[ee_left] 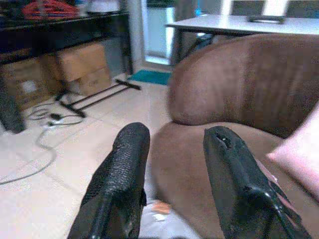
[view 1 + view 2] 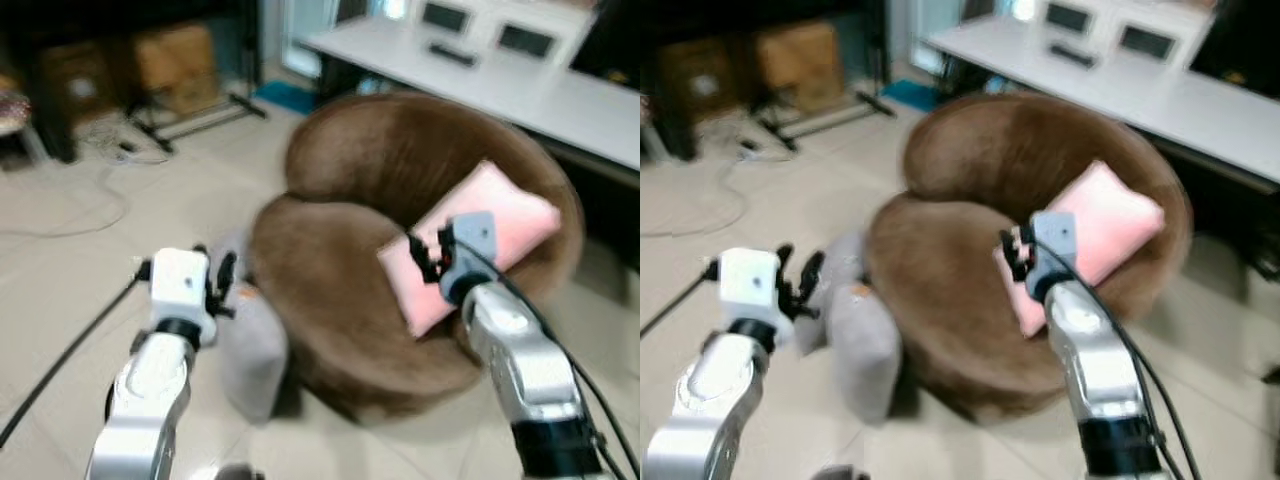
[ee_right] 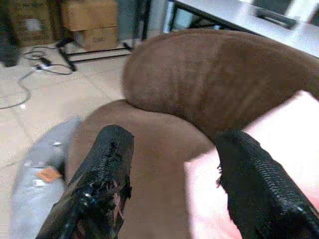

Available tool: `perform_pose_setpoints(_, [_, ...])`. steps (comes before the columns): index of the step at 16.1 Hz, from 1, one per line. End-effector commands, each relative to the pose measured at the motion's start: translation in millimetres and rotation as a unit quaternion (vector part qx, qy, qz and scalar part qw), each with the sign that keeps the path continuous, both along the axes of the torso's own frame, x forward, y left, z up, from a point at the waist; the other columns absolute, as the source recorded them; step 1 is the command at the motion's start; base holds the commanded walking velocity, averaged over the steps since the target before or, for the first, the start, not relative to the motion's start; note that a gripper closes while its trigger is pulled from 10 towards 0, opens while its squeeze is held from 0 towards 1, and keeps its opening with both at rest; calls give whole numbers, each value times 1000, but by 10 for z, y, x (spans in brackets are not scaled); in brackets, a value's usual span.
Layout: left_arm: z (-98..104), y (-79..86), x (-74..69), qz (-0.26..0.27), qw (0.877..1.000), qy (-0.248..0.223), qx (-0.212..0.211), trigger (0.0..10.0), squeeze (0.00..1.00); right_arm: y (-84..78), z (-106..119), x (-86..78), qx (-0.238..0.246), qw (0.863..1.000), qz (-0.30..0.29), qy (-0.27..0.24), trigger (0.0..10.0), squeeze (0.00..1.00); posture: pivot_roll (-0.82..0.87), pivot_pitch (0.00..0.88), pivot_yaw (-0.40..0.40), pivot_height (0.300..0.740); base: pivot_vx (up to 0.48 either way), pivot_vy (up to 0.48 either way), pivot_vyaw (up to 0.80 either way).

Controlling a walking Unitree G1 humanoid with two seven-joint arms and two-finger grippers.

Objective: Move the pillow to the sofa from floor

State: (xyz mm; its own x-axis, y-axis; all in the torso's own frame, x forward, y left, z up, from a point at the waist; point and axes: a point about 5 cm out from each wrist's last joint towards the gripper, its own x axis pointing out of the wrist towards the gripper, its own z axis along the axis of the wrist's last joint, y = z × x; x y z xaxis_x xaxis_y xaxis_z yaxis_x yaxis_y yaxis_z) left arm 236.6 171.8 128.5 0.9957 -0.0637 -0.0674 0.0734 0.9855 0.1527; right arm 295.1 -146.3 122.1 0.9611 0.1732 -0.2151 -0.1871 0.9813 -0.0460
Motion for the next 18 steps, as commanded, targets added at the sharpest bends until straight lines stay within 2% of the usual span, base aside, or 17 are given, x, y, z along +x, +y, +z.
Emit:
perform_pose_setpoints(1, [11,25,7,4,1000,-2,5,10000,0,63,48,2,0,1000,18,-10,10000,0,98,0,-109,740,0,345,800])
perform_pose_setpoints(7, [18,37,16,5,1000,-4,7,10000,0,79,35,8,2,1000,23,-8,10000,0,104,0,-111,740,0,346,800])
perform_pose_setpoints(9, [22,44,22,7,1000,-6,6,10000,0,54,14,7,14,1000,3,-4,10000,0,104,0,-110,740,0,345,0])
perform_pose_setpoints(18, [43,57,63,9,1000,-16,16,10000,0,11,6,28,13,1000,-16,-4,10000,0,100,0,-104,740,29,0,0])
